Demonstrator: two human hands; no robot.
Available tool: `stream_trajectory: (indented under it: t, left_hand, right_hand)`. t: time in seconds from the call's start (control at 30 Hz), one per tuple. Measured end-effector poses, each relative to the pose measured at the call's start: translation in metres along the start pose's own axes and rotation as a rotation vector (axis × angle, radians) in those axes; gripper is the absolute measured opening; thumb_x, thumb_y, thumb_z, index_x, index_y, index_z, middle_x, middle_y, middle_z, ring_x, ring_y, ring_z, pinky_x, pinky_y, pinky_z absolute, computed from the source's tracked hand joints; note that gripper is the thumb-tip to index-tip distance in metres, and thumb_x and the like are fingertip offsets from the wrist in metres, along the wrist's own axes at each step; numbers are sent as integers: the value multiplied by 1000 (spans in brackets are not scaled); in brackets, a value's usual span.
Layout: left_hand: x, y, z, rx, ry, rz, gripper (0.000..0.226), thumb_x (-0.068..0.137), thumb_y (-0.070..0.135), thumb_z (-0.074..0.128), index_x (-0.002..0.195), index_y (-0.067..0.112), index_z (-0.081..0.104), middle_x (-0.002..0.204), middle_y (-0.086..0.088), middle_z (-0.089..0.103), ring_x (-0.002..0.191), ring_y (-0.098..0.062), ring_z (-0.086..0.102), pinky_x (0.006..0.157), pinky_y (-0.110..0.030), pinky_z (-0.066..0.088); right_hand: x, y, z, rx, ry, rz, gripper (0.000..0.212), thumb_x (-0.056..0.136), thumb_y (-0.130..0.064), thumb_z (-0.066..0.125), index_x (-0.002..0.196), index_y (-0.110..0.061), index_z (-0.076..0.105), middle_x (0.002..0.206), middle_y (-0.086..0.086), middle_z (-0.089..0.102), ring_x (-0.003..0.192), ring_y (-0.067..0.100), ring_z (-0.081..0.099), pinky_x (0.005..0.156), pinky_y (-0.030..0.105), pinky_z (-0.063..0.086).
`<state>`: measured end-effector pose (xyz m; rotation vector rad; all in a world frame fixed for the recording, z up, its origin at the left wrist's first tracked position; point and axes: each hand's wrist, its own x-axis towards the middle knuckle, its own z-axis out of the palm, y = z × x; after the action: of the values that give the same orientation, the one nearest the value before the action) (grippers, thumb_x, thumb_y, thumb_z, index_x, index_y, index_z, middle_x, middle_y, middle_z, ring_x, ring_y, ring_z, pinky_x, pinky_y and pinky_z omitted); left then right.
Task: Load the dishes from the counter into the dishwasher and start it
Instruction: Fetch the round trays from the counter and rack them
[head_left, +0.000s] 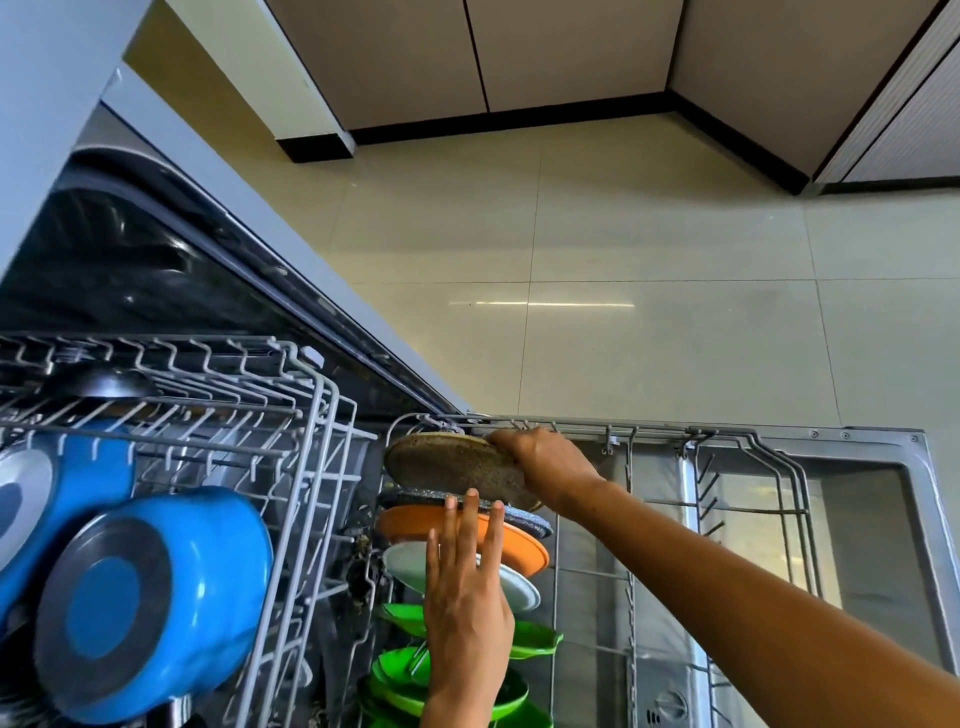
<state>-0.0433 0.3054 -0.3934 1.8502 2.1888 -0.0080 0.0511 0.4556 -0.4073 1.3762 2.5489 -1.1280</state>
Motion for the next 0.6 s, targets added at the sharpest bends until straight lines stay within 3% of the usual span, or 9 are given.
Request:
stream_trajectory:
  t: [0.1,0.27,0.33,0.4,0.47,0.6]
  left_hand:
    - [0,-4,0,-9,7,23,95,55,-11,73,140,17,43,149,-11,32,139,-30,24,112,-45,17]
    - [19,0,-10,-8,11,73,83,61,-5,76,136,17,47,148,-12,34,136,-31,32,107,-51,28]
    - [26,1,-14,30,-23,68,80,69,-3,71,140,18,42,151,-12,26,139,-30,25,112,-46,21]
    - [27,4,-18,64,-41,78,73,83,4,60,146,21,27,156,-10,6,144,-25,7,114,-38,3]
    - [24,10,-22,58,-22,63,63,90,12,53,147,20,26,157,-9,0,145,-22,2,114,-33,-3]
    - [-12,38,-34,-18,34,15,46,84,6,60,130,9,54,149,-15,32,138,-29,30,113,-38,16]
  right_hand:
    - [-1,2,3,19,-5,45,54,87,-9,59,136,-23,40,118,13,60,104,30,60,85,43,51]
    - [-23,22,-2,90,111,190,37,86,-7,53,123,-15,53,114,14,64,100,34,62,81,42,52]
    - [-42,29,-1,124,161,244,35,86,-2,49,118,-13,57,111,15,66,98,34,62,80,42,52]
    - [-66,34,4,147,192,275,30,88,-2,47,113,-12,60,107,13,68,95,32,64,78,43,53]
    - [-90,35,7,191,214,276,26,89,-5,47,109,-13,62,106,10,69,95,31,65,80,44,54]
    - [-141,23,5,158,203,203,23,91,-10,50,108,-18,64,103,8,70,91,30,67,78,45,55]
